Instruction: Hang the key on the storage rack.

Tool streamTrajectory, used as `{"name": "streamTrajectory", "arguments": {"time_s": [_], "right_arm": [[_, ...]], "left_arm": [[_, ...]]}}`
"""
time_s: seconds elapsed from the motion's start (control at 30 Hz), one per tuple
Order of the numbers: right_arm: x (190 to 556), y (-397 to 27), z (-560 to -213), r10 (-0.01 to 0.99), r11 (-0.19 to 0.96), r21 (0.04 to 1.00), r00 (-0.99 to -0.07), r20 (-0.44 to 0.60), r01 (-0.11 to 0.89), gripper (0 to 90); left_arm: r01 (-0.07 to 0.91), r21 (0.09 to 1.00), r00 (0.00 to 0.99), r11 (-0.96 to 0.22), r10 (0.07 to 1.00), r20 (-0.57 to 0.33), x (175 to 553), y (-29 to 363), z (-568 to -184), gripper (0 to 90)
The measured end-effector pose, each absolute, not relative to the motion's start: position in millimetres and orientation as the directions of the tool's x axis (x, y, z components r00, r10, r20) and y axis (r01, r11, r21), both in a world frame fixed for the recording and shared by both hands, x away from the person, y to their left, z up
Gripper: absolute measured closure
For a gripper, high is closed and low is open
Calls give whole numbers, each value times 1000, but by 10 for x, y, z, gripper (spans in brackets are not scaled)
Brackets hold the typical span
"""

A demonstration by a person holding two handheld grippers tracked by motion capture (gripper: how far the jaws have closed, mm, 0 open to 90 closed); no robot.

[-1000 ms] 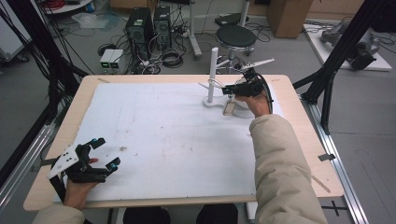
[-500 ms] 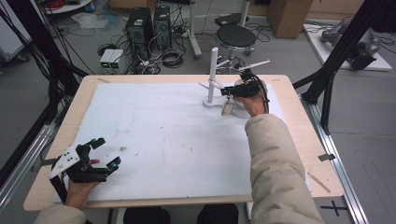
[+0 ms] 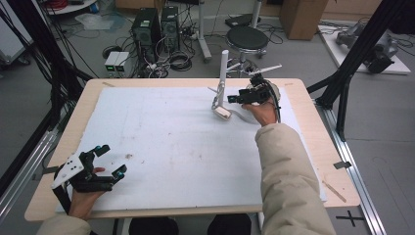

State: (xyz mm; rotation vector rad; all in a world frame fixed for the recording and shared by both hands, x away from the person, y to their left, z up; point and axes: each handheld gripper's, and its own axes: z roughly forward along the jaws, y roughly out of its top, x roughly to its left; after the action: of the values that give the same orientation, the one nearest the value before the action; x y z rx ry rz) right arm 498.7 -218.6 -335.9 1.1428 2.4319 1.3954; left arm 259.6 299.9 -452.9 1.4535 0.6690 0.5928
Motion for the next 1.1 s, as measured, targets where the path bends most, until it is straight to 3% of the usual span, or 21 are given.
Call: {"name": "streamTrajectory", "arguments": {"time_s": [0.07, 0.17, 0.2, 0.47, 0.83, 0.9, 1.1], "right_arm": [[4903, -2213, -3307, 647, 292, 804, -726, 233, 518, 106], [4749, -2259, -3244, 639, 293, 832, -744, 196, 471, 80], [4679, -2282, -3219, 624, 293, 832, -754, 206, 470, 3], [4119, -2570, -3222, 584, 246, 923, -805, 104, 298, 6], [3544, -3058, -3776, 617, 141, 969, -783, 76, 205, 6], [3467, -3135, -3890, 586, 119, 974, -806, 87, 192, 6], [3268, -3220, -4129, 634, 97, 989, -773, 28, 116, 6]], "left_arm": [[35, 999, 688, 40, 723, -53, 2598, 3003, -4530, 17], [35, 999, 681, 40, 730, -53, 2596, 2999, -4529, 17], [35, 999, 680, 40, 731, -53, 2594, 2997, -4529, 17], [23, 999, 666, 45, 745, -49, 2581, 2999, -4533, 17], [31, 999, 656, 42, 753, -52, 2586, 2991, -4530, 17], [25, 999, 655, 40, 754, -47, 2580, 2990, -4531, 17], [26, 999, 653, 41, 756, -48, 2579, 2989, -4531, 17]]}}
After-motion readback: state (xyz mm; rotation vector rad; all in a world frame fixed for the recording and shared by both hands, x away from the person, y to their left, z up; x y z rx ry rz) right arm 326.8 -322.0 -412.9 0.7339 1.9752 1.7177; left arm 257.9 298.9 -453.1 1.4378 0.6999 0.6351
